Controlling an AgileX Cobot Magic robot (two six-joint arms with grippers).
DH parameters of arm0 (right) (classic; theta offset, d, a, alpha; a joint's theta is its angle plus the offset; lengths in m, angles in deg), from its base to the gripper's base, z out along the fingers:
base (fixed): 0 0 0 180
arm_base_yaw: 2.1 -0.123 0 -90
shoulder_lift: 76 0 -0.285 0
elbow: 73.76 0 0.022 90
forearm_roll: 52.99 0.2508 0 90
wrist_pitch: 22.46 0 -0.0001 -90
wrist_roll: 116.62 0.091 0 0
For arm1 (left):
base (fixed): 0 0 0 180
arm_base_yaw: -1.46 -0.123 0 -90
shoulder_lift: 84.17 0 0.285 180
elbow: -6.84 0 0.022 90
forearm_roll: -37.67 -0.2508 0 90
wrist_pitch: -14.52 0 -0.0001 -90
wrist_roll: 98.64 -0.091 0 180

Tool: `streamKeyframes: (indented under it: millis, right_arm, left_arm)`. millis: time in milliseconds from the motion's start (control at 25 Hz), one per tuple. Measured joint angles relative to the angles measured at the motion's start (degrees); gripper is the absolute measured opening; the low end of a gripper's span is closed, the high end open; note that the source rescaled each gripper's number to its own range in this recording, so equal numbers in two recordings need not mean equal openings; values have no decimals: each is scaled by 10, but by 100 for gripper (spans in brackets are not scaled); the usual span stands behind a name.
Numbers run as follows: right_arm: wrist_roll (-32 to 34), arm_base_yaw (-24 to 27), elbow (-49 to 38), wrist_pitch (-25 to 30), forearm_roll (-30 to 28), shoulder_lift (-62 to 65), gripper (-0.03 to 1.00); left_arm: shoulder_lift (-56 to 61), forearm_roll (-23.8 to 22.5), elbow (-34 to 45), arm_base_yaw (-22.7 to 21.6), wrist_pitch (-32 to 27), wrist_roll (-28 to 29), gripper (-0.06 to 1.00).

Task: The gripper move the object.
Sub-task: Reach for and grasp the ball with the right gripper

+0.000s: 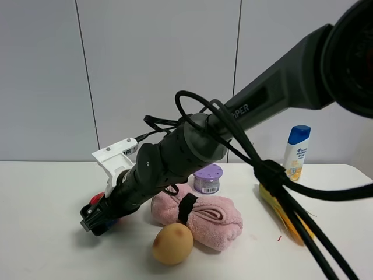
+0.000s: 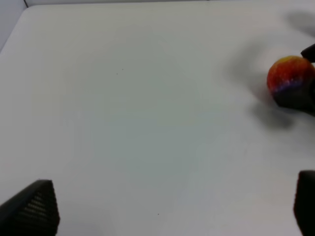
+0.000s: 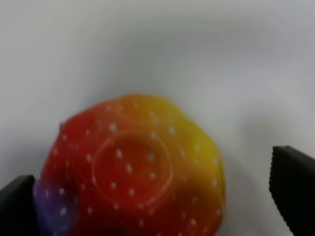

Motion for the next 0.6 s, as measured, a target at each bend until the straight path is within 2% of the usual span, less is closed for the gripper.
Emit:
streamKeyframes:
  millis: [120, 200, 320, 560, 600]
  right_arm:
    - [0, 0, 7, 2, 0, -12, 81]
    - [0, 0, 13, 2, 0, -14, 74]
    - [0, 0, 24, -3, 0, -14, 55]
    - [0, 3, 26, -7, 4, -14, 6]
    - [0, 3, 26, -7, 4, -14, 0]
  left_arm:
    - [0, 1, 0, 0, 0, 0, 100]
    - [0, 1, 0, 0, 0, 0, 100]
    - [0, 1, 0, 0, 0, 0, 100]
    - [0, 1, 0, 0, 0, 0, 100]
    - [0, 1, 0, 0, 0, 0, 100]
